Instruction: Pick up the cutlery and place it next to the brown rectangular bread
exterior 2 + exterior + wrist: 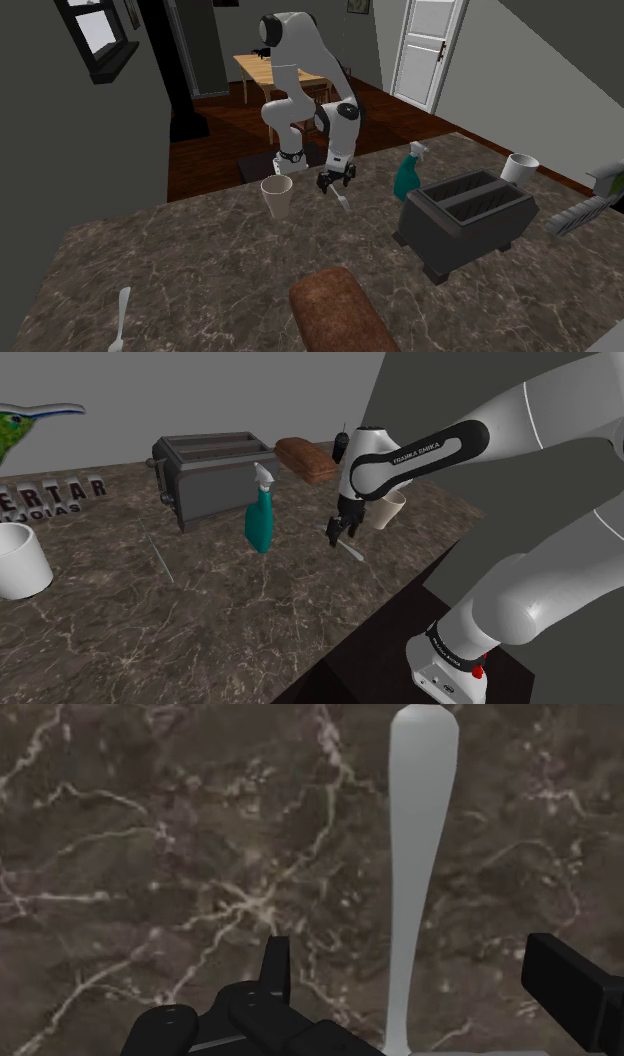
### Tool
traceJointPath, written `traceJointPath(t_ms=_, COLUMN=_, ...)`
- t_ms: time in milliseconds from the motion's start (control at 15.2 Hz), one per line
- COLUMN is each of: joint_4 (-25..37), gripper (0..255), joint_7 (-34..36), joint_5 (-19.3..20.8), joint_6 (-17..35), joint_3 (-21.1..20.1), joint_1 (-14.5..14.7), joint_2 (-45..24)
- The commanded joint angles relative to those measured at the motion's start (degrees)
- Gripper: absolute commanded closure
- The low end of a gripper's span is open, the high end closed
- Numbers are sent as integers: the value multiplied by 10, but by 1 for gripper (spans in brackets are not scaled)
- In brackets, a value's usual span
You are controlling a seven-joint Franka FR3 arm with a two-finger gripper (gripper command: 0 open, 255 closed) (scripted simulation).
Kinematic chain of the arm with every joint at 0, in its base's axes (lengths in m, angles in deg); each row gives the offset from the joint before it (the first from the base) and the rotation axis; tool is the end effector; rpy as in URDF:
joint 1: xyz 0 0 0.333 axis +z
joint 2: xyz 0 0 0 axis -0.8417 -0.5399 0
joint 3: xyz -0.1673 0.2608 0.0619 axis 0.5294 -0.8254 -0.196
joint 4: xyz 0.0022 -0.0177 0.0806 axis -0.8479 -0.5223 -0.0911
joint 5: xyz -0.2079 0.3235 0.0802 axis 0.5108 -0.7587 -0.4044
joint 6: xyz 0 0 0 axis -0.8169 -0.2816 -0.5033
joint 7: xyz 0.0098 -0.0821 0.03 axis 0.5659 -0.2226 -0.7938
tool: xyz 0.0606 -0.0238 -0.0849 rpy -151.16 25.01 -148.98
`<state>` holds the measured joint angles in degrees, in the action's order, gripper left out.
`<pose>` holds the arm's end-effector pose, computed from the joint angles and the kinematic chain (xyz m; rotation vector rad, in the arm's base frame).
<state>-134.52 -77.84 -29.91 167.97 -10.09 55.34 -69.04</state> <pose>0.4197 0.0206 0.3123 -3.1224 -0.0215 0.2287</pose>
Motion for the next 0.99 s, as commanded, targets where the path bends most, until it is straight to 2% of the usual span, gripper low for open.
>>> traceJointPath(t_ms=0, joint_4=-3, gripper=0, joint_7=1, joint_5=0, joint_6=5, joint_3=-1, joint_1=1, joint_2=-2)
traceJointPath(t_ms=330, joint_4=-3, gripper=0, joint_7=1, joint_5=0, joint_6=5, joint_3=-1, joint_1=1, joint_2=-2)
traceJointPath(t_ms=396, joint_4=-3, gripper=255, joint_7=1, joint_5=0, joint_6=5, joint_3=-1, joint_1=1, joint_2=-2)
traceJointPath(t_ms=924, joint_4=-3, gripper=255, joint_7=1, joint_5=0, joint_6=5, joint_3=-1, joint_1=1, joint_2=-2)
